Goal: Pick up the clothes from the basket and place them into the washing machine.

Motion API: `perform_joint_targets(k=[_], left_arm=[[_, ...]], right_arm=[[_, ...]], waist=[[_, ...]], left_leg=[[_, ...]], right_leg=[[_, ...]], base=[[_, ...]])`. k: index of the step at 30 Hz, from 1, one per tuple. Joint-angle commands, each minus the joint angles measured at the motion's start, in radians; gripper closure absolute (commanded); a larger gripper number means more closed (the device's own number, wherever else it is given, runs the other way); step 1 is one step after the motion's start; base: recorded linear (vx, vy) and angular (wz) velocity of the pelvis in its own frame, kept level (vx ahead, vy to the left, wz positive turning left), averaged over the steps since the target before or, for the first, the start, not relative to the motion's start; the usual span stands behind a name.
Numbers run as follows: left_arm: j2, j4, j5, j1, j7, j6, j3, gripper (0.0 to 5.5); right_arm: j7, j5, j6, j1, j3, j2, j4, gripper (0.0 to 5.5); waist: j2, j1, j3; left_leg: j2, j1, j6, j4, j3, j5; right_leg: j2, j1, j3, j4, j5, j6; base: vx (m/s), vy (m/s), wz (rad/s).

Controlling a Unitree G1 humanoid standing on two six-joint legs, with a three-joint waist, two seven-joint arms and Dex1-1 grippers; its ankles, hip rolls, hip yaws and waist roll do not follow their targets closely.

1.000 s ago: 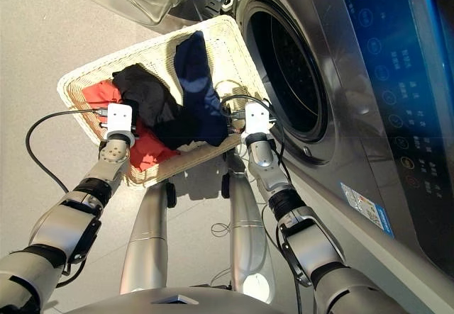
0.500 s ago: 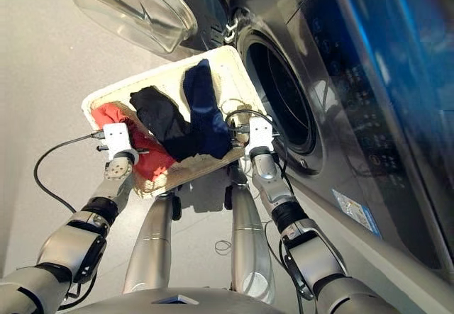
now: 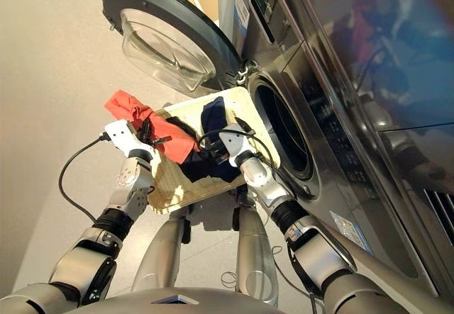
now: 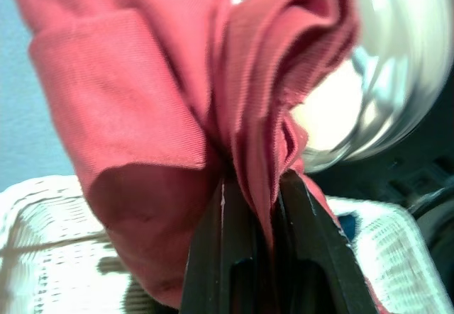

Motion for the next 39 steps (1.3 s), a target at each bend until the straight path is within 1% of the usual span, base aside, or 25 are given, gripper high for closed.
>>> perform_joint_targets(k=[1, 5, 9, 15, 17, 18, 19, 20, 21, 33, 34, 35, 38, 39], left_arm=[[-0.013, -0.112, -0.028, -0.02, -0.035, -0.08, -0.011, 5.5], [-0.033, -0.132, -0.056, -0.028, -0.046, -0.083, -0.033, 5.5], [-0.053, -0.174, -0.075, -0.037, -0.046, -0.087, -0.072, 5.5], [-0.071, -0.205, -0.098, -0.039, -0.048, -0.089, -0.097, 5.5], [-0.073, -0.234, -0.113, -0.041, -0.049, -0.091, -0.103, 5.5], [-0.071, -0.257, -0.125, -0.037, -0.049, -0.09, -0.108, 5.5], [-0.071, -0.258, -0.125, -0.037, -0.049, -0.09, -0.108, 5.5], [-0.072, -0.28, -0.133, -0.032, -0.051, -0.089, -0.112, 5.5], [-0.068, -0.297, -0.137, -0.024, -0.049, -0.086, -0.115, 5.5], [-0.052, -0.374, -0.17, 0.012, -0.073, -0.074, -0.115, 5.5], [-0.051, -0.371, -0.167, 0.013, -0.072, -0.075, -0.113, 2.39], [-0.049, -0.363, -0.164, 0.014, -0.067, -0.075, -0.109, 0.0], [-0.05, -0.355, -0.171, 0.02, -0.07, -0.073, -0.102, 0.0], [-0.054, -0.343, -0.186, 0.029, -0.069, -0.073, -0.087, 0.0]], right_arm=[[0.03, -0.008, -0.037, -0.061, 0.028, 0.046, -0.087, 0.0], [0.037, -0.017, -0.035, -0.082, 0.055, 0.064, -0.088, 0.0], [0.048, -0.022, -0.033, -0.102, 0.089, 0.086, -0.09, 0.0], [0.057, -0.036, -0.026, -0.111, 0.125, 0.124, -0.069, 0.0], [0.034, -0.073, -0.023, -0.115, 0.127, 0.127, -0.054, 0.0], [-0.004, -0.134, -0.017, -0.121, 0.121, 0.125, -0.042, 0.0], [-0.004, -0.134, -0.017, -0.121, 0.121, 0.125, -0.042, 0.0], [-0.018, -0.147, -0.013, -0.123, 0.116, 0.124, -0.036, 2.91], [-0.049, -0.183, -0.006, -0.126, 0.099, 0.12, -0.033, 5.5], [-0.122, -0.258, 0.012, -0.121, 0.027, 0.111, 0.022, 5.5], [-0.127, -0.256, 0.011, -0.115, 0.017, 0.109, 0.026, 5.5], [-0.138, -0.259, 0.01, -0.109, 0.006, 0.104, 0.024, 5.5], [-0.16, -0.264, 0.009, -0.094, -0.019, 0.096, 0.018, 5.5], [-0.201, -0.277, 0.009, -0.078, -0.053, 0.087, 0.015, 5.5]], waist=[[0.014, -0.01, -0.005], [0.024, -0.005, -0.005], [0.037, -0.001, -0.003], [0.045, 0.002, -0.004], [0.049, 0.002, -0.005], [0.052, 0.003, -0.005], [0.052, 0.003, -0.005], [0.054, 0.004, -0.005], [0.057, 0.006, -0.007], [0.06, 0.01, -0.019], [0.06, 0.01, -0.019], [0.06, 0.009, -0.02], [0.06, 0.007, -0.019], [0.06, 0.004, -0.018]], left_leg=[[-0.062, 0.003, 0.025, 0.018, 0.006, -0.019], [-0.063, 0.008, 0.024, 0.009, 0.008, -0.015], [-0.063, 0.012, 0.024, 0.002, 0.01, -0.009], [-0.063, 0.015, 0.024, -0.008, 0.012, -0.005], [-0.063, 0.012, 0.024, -0.008, 0.011, -0.005], [-0.063, 0.009, 0.026, -0.006, 0.009, -0.005], [-0.063, 0.009, 0.026, -0.006, 0.009, -0.005], [-0.064, 0.008, 0.027, -0.005, 0.008, -0.006], [-0.064, 0.007, 0.028, -0.005, 0.007, -0.006], [-0.063, 0.007, 0.032, -0.011, 0.003, -0.008], [-0.063, 0.007, 0.032, -0.012, 0.003, -0.007], [-0.063, 0.008, 0.032, -0.012, 0.004, -0.007], [-0.063, 0.007, 0.033, -0.012, 0.004, -0.008], [-0.064, 0.004, 0.035, -0.011, 0.004, -0.009]], right_leg=[[0.019, 0.102, -0.03, -0.127, 0.037, 0.042], [0.021, 0.105, -0.028, -0.128, 0.036, 0.041], [0.023, 0.105, -0.023, -0.134, 0.041, 0.041], [0.025, 0.106, -0.019, -0.141, 0.044, 0.04], [0.026, 0.105, -0.019, -0.143, 0.044, 0.04], [0.026, 0.102, -0.019, -0.142, 0.044, 0.039], [0.026, 0.102, -0.019, -0.142, 0.044, 0.039], [0.026, 0.1, -0.019, -0.14, 0.044, 0.039], [0.027, 0.099, -0.02, -0.139, 0.044, 0.039], [0.026, 0.098, -0.023, -0.143, 0.049, 0.039], [0.026, 0.099, -0.023, -0.144, 0.049, 0.039], [0.026, 0.098, -0.021, -0.144, 0.049, 0.039], [0.026, 0.097, -0.021, -0.143, 0.048, 0.04], [0.026, 0.095, -0.021, -0.141, 0.049, 0.04]], base=[[0.0, 0.0, 0.0], [0.0, 0.0, 0.0], [0.0, 0.0, 0.0], [0.0, 0.0, 0.0], [0.0, 0.0, 0.0], [0.0, 0.0, 0.0], [0.0, 0.0, 0.0], [0.0, 0.0, 0.0], [0.0, 0.0, 0.0], [0.0, 0.0, 0.0], [0.0, 0.0, 0.0], [0.0, 0.0, 0.0], [0.0, 0.0, 0.0], [0.0, 0.0, 0.0]])
